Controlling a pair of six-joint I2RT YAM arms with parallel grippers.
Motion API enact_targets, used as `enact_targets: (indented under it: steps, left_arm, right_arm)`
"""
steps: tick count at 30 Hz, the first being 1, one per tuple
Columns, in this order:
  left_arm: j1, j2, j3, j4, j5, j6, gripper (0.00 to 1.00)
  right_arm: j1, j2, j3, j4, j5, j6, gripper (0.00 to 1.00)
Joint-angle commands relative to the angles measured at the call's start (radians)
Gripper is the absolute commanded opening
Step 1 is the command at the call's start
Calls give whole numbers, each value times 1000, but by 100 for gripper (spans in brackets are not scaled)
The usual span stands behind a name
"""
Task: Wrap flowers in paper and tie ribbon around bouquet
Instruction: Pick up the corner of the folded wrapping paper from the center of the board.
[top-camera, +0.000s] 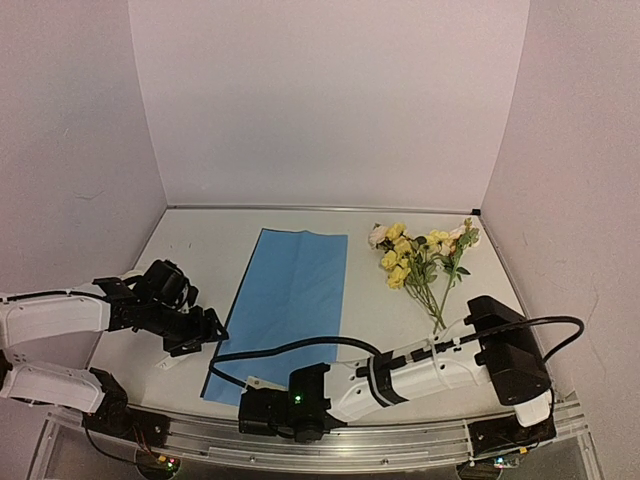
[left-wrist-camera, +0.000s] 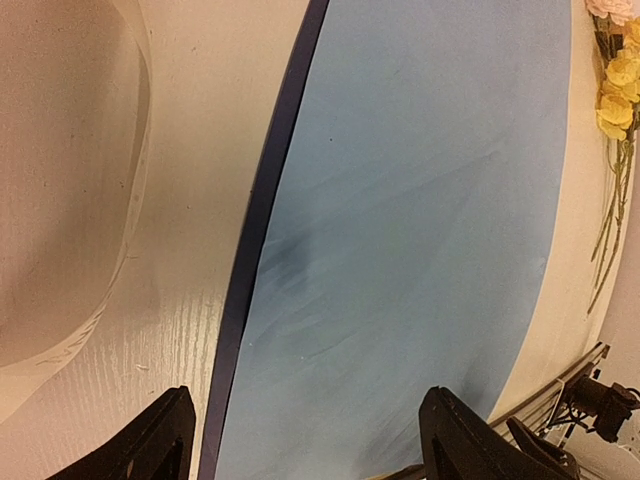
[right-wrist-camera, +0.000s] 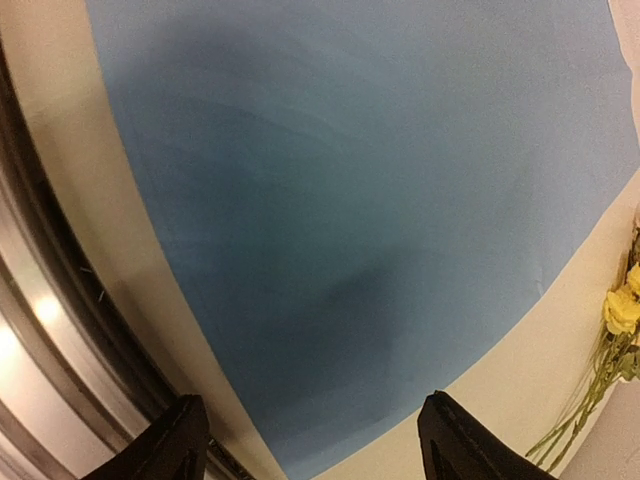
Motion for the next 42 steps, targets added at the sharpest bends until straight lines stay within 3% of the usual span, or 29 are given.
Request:
enact_targets:
  steps: [1,7,14,19,21,26,31,35,42]
  left_arm:
    - [-1,-19,7,-4,-23,-3,80]
    - [-1,2,9,9,-19,-3,80]
    - [1,1,2,38,23,-35,80]
    - [17,-14,-51,112,102,-107,82]
    - [23,-22,-69,129,127,-126,83]
    - [41,-57,-101,127,171,-144,83]
    - [72,-40,-82,136,203,-113,80]
    - [112,16,-27,178,242,-85,77]
    - [178,149,29,255,279,-40,76]
  right_arm:
    - [0,22,37,1,131,-29,67]
    - [1,31,17,51,186,-50,42]
    - [0,18,-4,112,265,-64,4]
    - [-1,-29,-42,160,313,-27,0]
    - [-1,-46,-68,190,295,-28,3]
    - [-2,-97,-179,287,244,-108,40]
    - [-1,-184,-321,404,224,-189,60]
    - [0,-249,-404,473,210,-215,71]
    - [24,-227,-419,519,254,-319,76]
